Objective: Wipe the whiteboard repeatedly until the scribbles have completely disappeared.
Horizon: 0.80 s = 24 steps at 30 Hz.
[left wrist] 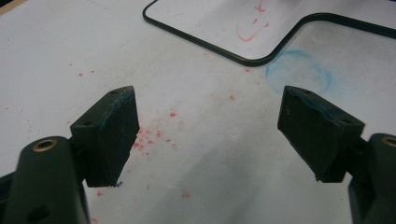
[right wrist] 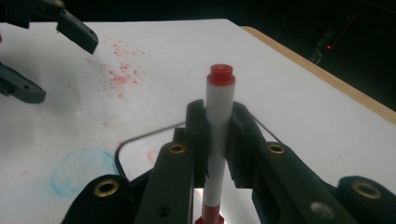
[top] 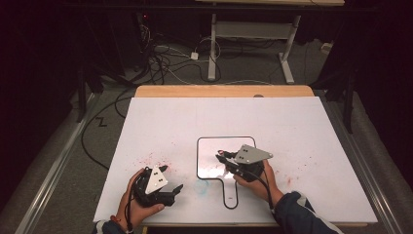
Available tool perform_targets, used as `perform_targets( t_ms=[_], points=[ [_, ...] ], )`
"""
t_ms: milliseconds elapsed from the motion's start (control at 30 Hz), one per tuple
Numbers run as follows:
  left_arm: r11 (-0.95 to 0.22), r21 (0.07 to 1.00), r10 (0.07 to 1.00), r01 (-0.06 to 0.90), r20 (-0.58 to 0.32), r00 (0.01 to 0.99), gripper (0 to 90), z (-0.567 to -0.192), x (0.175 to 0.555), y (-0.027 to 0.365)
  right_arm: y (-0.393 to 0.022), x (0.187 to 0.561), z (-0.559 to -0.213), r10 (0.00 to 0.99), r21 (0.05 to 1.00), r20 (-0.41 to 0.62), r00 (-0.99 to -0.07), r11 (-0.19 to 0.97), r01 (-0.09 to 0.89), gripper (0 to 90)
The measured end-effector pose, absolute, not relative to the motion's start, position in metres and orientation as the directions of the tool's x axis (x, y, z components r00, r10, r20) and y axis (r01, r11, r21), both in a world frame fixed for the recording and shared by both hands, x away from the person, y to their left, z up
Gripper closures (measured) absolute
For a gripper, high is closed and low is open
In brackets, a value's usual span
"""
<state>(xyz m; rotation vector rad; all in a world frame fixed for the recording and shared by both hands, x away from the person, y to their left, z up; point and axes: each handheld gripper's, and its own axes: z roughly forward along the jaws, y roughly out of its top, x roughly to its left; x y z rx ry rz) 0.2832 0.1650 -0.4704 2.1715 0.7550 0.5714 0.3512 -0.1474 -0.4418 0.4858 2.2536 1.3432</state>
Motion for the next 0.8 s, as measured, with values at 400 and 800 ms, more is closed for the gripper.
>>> perform_targets(
  t_ms=[400, 800],
  points=[
    [-0.541, 0.773, 0.672, 0.332, 0.159, 0.723, 19.7, -0.47, 0.283, 0.164, -0.195, 0.35, -0.44, 0.59, 0.884, -0.228, -0.774, 0.46, 0.09, 81.4],
    [-0.539, 0.775, 0.669, 0.331, 0.155, 0.727, 19.7, -0.47, 0.283, 0.165, -0.143, 0.34, -0.447, 0.525, 0.9, -0.223, -0.821, 0.434, 0.033, 81.3]
  ],
)
